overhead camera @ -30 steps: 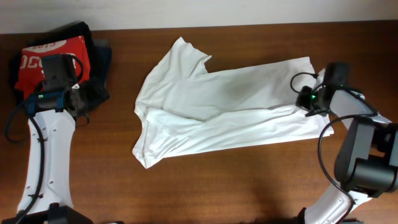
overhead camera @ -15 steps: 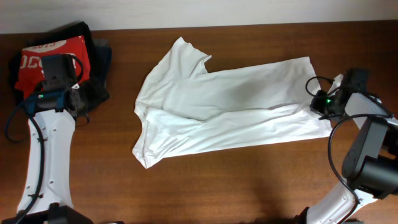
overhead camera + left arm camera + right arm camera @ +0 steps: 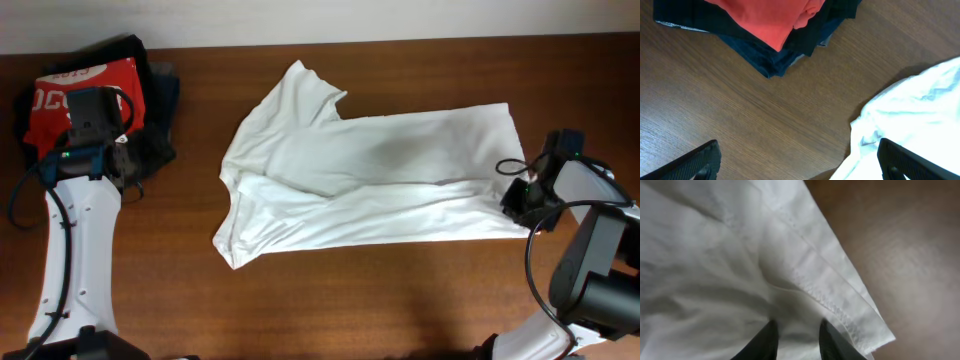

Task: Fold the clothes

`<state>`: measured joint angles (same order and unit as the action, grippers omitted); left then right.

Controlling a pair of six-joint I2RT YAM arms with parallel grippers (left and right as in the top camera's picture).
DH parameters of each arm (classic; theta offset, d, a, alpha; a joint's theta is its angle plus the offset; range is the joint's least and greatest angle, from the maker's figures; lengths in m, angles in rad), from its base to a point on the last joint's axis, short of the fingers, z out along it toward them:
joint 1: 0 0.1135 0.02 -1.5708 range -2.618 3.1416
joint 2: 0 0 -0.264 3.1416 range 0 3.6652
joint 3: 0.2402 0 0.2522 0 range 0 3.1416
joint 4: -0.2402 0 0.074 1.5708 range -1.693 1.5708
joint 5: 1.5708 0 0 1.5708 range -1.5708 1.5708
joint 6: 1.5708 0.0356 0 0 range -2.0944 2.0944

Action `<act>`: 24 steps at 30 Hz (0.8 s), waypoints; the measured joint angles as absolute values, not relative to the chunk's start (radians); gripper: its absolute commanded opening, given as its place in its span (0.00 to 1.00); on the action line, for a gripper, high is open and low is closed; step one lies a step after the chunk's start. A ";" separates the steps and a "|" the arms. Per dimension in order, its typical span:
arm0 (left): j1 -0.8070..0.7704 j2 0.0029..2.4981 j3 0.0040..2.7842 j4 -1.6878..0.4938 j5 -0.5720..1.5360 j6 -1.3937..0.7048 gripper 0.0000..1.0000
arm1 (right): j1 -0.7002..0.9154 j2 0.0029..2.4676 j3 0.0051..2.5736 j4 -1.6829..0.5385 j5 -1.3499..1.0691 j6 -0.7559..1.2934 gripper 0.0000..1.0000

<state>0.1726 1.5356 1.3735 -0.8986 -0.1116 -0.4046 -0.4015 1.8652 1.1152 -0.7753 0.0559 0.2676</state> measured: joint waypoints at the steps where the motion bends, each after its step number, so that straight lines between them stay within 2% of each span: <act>1: 0.173 1.536 1.374 -0.898 -0.112 -0.405 0.99 | -0.401 1.865 1.115 -0.780 0.064 0.282 0.33; 5: 0.173 1.536 1.374 -0.898 -0.112 -0.405 0.99 | -0.400 1.869 1.124 -0.785 0.059 0.288 0.33; 8: 0.173 1.536 1.373 -0.875 -0.112 -0.405 0.99 | -0.400 1.890 1.176 -0.874 0.009 0.283 0.33; 9: 0.173 1.536 1.373 -0.875 -0.108 -0.405 0.12 | -0.400 1.890 1.221 -0.932 -0.003 0.272 0.31; 10: 0.173 1.536 1.373 -0.867 -0.084 -0.405 0.01 | -0.400 1.888 1.253 -0.942 -0.009 0.261 0.28; 15: 0.140 1.618 1.369 -1.028 0.111 -0.306 0.01 | -0.400 1.884 1.300 -0.976 -0.020 0.228 0.27; 18: 0.092 1.734 1.256 -1.025 0.142 -0.276 0.01 | -0.400 1.884 1.300 -0.986 -0.020 0.227 0.27; 22: 0.092 1.752 1.147 -1.009 0.151 -0.268 0.00 | -0.400 1.884 1.300 -0.988 -0.020 0.224 0.28; 24: 0.092 1.752 1.143 -1.008 0.151 -0.268 0.01 | -0.400 1.884 1.300 -0.974 -0.020 0.220 0.38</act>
